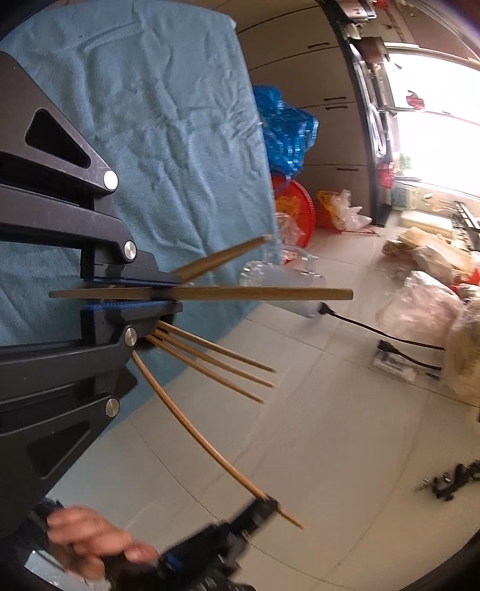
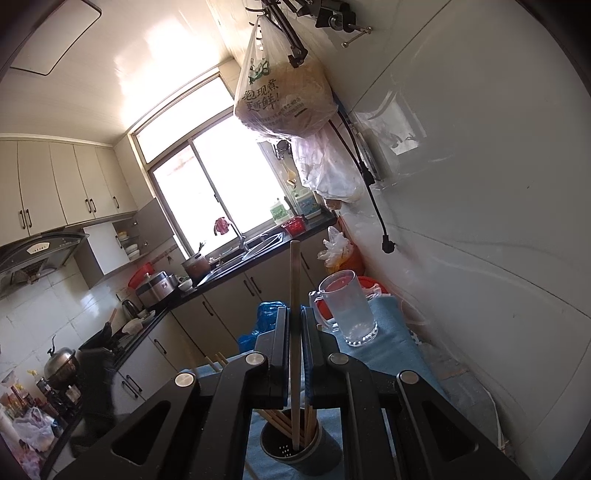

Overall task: Organize utensils
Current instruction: 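Lower both chopsticks into the black cup, pushing them down among the others, then open both tools to release the chopsticks and lift away from the cup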

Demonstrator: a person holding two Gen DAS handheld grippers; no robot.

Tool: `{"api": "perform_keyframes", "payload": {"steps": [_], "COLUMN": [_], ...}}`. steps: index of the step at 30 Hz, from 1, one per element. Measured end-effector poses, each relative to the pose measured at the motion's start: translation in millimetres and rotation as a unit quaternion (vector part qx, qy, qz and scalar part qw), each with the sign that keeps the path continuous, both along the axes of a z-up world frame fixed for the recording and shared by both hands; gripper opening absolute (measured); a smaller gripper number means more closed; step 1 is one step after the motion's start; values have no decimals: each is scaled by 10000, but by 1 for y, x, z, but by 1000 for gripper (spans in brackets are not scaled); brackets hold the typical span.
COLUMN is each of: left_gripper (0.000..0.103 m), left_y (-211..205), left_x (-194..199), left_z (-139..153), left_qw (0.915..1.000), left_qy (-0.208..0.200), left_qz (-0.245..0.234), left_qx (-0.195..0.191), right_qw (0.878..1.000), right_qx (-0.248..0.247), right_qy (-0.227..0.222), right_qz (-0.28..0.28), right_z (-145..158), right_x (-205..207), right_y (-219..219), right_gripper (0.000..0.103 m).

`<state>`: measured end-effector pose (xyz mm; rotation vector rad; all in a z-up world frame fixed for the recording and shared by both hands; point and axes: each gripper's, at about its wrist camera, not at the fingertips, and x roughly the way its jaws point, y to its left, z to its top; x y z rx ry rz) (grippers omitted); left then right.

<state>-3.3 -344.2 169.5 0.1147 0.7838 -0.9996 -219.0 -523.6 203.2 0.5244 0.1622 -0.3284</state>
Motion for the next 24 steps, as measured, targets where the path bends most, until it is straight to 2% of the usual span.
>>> {"api": "perform_keyframes", "payload": {"steps": [6, 11, 15, 24], "left_gripper": [6, 6, 6, 6], "left_y": [8, 0, -12, -27], "left_x": [-5, -3, 1, 13], "left_z": [45, 60, 50, 0], "left_qw": [9988, 9967, 9962, 9983], "left_qy": [-199, -361, -318, -59], "left_qz": [-44, 122, 181, 274], "left_qx": [-445, -716, -787, -506], "right_qw": [10000, 10000, 9999, 9990], "right_qx": [-41, -32, -23, 27], "right_qy": [35, 73, 132, 432], "right_qz": [-28, -24, -5, 94], "right_z": [-1, -3, -8, -27], "right_x": [6, 12, 16, 33], "right_y": [-1, -2, -2, -1], "right_gripper": [7, 7, 7, 7]}}
